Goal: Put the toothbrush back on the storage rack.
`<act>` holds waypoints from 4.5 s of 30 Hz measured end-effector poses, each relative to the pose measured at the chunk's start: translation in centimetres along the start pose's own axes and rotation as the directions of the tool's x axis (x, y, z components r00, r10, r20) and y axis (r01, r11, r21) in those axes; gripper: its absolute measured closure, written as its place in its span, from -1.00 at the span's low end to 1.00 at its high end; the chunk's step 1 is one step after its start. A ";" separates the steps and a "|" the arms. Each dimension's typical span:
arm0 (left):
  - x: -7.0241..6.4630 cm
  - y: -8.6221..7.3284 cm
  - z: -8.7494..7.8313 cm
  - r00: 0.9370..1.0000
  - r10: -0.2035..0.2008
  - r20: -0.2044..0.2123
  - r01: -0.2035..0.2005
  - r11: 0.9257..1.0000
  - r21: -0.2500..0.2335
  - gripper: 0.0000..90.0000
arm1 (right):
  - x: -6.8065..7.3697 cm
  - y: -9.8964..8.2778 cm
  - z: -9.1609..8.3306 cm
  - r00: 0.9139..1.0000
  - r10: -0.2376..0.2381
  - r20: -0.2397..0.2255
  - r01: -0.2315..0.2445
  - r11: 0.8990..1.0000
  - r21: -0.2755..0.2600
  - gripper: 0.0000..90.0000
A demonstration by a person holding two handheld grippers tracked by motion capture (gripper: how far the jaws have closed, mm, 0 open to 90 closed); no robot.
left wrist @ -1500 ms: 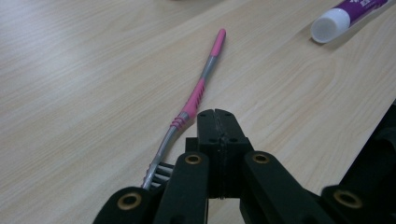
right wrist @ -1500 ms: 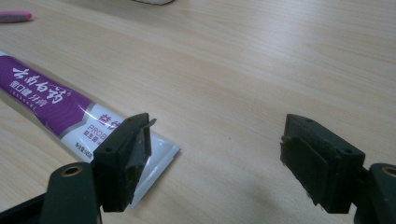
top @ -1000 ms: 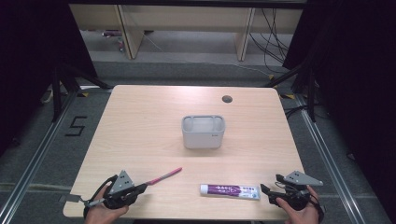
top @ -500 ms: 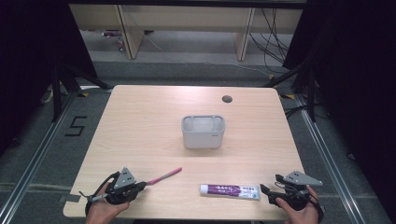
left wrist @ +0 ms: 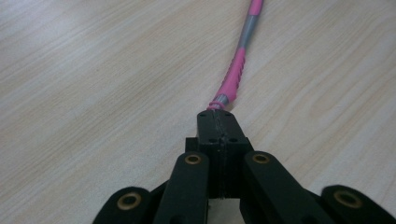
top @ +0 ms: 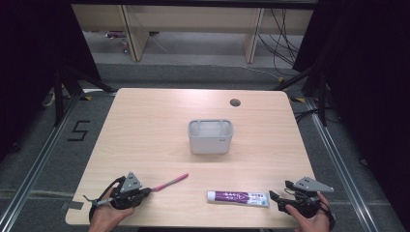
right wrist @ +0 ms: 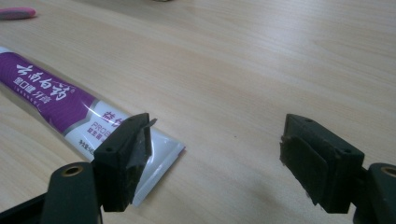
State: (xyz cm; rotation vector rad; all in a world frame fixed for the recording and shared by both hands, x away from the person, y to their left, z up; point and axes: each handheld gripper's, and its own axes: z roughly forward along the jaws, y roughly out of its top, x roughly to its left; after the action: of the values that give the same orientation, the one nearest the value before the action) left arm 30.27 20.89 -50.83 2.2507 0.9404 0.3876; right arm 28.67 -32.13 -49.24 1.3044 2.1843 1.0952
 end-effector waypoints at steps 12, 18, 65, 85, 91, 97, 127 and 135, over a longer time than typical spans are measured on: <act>0.9 0.3 0.4 0.999 -0.011 -0.030 0.012 1.000 0.009 0.99 | -0.1 0.0 0.0 1.000 -0.007 -0.002 0.007 1.000 0.002 -0.43; 1.7 0.9 0.7 0.998 -0.025 -0.057 0.025 1.000 0.013 0.99 | -0.1 0.0 0.0 1.000 -0.008 -0.003 0.008 1.000 0.002 -0.43; 6.1 5.6 4.9 0.983 -0.141 -0.118 0.142 0.990 -0.006 0.97 | 0.2 -0.1 0.0 0.999 0.048 -0.012 -0.047 0.999 0.023 -0.43; 6.7 8.7 7.3 0.980 -0.160 -0.117 0.164 0.986 0.021 0.96 | 0.1 -0.1 0.0 0.999 0.040 -0.009 -0.040 0.999 0.017 -0.43; 6.6 9.4 8.1 0.981 -0.157 -0.116 0.162 0.986 0.039 0.96 | 0.0 -0.2 0.0 0.999 0.040 -0.010 -0.040 0.999 0.017 -0.43; 6.5 10.3 8.6 0.980 -0.157 -0.120 0.162 0.986 0.039 0.94 | -0.2 -0.2 0.0 1.000 0.012 -0.008 -0.012 1.000 0.014 -0.43; 6.7 12.3 8.4 0.964 -0.236 -0.123 0.244 0.968 0.058 0.37 | 0.0 -0.2 -0.1 0.999 0.047 -0.021 -0.046 0.998 0.031 -0.43; 5.9 12.8 8.0 0.954 -0.281 -0.101 0.289 0.955 0.064 0.05 | -0.3 -0.2 0.0 1.000 0.010 -0.010 -0.010 1.000 0.012 -0.43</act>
State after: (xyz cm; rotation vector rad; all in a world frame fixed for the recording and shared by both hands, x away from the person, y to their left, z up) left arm 45.04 14.74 -47.97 2.1375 1.3290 0.3293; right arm 28.70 -32.41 -49.45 1.3194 2.1978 1.0965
